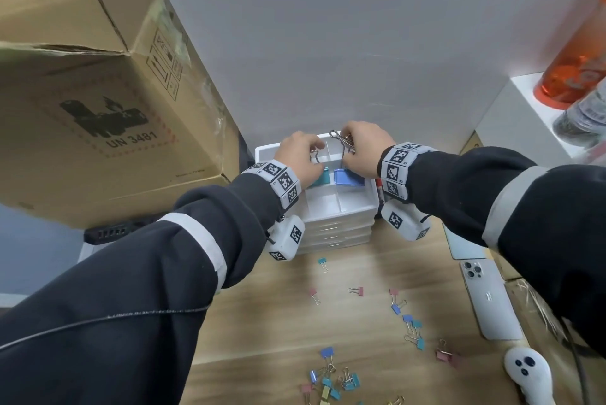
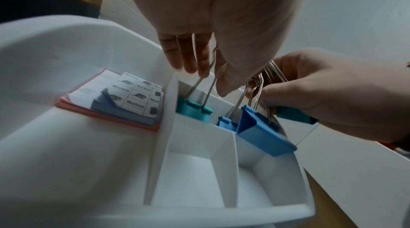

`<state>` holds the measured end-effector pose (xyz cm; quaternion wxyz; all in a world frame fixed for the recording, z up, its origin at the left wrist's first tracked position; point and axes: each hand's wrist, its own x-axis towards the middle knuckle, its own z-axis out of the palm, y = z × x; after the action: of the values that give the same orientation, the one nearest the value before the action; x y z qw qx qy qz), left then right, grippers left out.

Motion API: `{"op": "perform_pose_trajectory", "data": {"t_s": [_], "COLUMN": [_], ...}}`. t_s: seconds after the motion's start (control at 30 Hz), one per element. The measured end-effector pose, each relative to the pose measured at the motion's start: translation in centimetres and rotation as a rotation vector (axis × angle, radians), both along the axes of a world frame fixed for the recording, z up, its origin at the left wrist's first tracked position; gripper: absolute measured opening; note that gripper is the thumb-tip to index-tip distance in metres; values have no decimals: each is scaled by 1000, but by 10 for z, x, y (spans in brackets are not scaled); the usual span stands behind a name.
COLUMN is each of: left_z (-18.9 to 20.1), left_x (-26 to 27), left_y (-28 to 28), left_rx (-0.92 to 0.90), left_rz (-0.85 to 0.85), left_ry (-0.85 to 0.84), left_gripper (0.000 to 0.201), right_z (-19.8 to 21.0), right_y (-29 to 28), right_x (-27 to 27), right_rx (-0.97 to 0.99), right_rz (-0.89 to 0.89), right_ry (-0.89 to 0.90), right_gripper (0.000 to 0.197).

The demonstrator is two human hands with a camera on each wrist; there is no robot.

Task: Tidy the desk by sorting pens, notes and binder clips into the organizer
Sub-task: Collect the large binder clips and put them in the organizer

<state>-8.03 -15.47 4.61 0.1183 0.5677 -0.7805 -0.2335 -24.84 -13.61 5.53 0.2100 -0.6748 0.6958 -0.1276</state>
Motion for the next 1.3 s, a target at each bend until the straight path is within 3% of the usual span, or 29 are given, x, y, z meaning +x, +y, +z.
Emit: {"op": "perform_pose_trajectory", "data": {"t_s": [0.43,0.67,0.83,1.0,1.17,1.3], "left_z": [-9,-10,-10,-7,-4,-2], "left_x": [-4,1,4,5,9,9], "left_y": [-2,-5,-4,-1,-4,-2], "left_rx": [2,-19,5,5,22,28], "left_rz": [-35,52,60,87,171,157], "left_ry": [42,74,84,84,130,130], "left_gripper": [30,29,31,34,30,21], "right_z": [3,-3,-6,-3,-5,-13], "right_y": [-2,-1,-3,-4,6,6], "right_x": [1,-6,-7,-10,-12,-11], "right_rx": [-139,-123,-80,-91,-157,-90], "right_rz": [49,124,109,129,267,258], "right_ry": [-66,15,19,-51,75,170], "right_gripper": [17,22,41,37,21,37]}}
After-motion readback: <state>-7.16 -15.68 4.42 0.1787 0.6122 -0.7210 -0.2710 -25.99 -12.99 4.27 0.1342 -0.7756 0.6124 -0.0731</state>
